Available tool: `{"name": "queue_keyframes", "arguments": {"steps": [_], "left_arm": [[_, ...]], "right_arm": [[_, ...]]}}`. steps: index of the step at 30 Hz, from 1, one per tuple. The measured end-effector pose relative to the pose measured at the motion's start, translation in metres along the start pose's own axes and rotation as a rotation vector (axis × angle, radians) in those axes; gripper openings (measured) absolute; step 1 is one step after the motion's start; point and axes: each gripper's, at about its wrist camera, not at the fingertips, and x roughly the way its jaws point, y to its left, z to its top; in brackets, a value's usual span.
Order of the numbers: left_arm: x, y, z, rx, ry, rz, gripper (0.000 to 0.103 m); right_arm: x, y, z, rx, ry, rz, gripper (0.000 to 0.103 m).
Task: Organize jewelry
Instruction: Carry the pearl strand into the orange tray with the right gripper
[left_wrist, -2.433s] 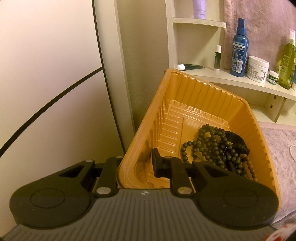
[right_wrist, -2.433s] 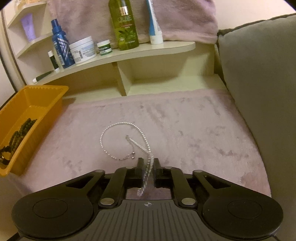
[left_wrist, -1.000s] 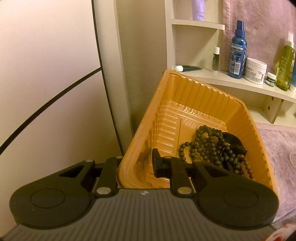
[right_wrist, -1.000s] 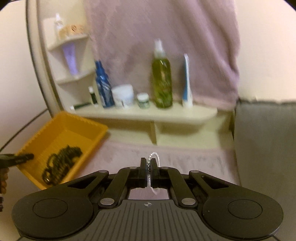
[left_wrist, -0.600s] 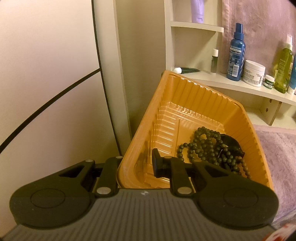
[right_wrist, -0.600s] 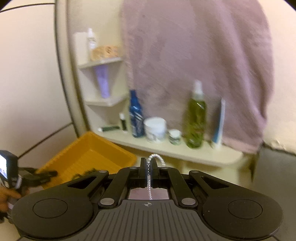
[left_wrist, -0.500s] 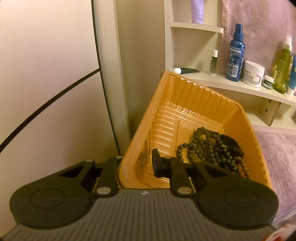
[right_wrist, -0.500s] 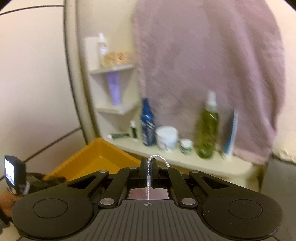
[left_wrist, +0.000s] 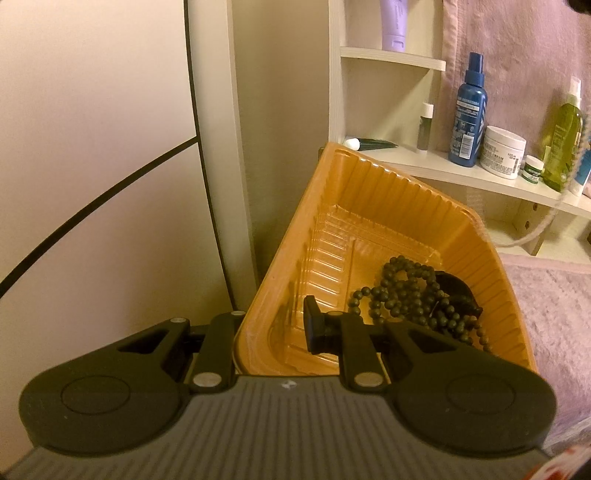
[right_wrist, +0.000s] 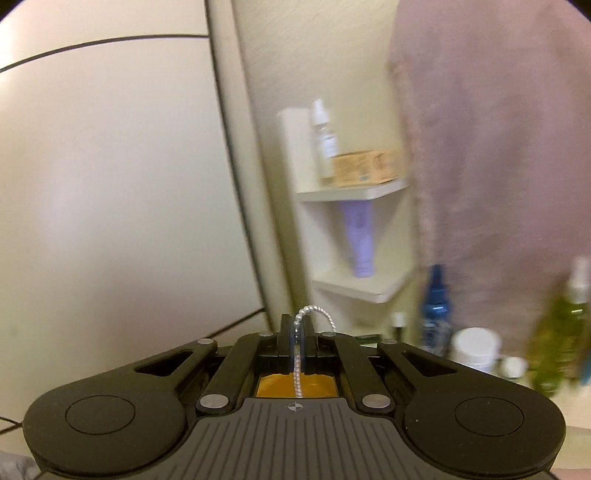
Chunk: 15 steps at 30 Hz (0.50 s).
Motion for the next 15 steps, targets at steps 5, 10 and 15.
{"name": "queue_keyframes", "arguments": {"steps": [5,10,15], "left_arm": [[0.001,0.001,0.000,0.001,0.002,-0.002,0.016],[0.001,0.001,0.001,-0.005,0.003,-0.005,0.016],[0.002,0.001,0.001,-0.006,0.005,-0.004,0.016]], "right_arm": [[0.042,0.002,-0.012,0.049,0.071,0.065,0.003],[0.074,-0.006,-0.048,0.097,0.187,0.053,0.003],[0.087,-0.017,-0.097,0.125,0.307,0.001,0.003]]}}
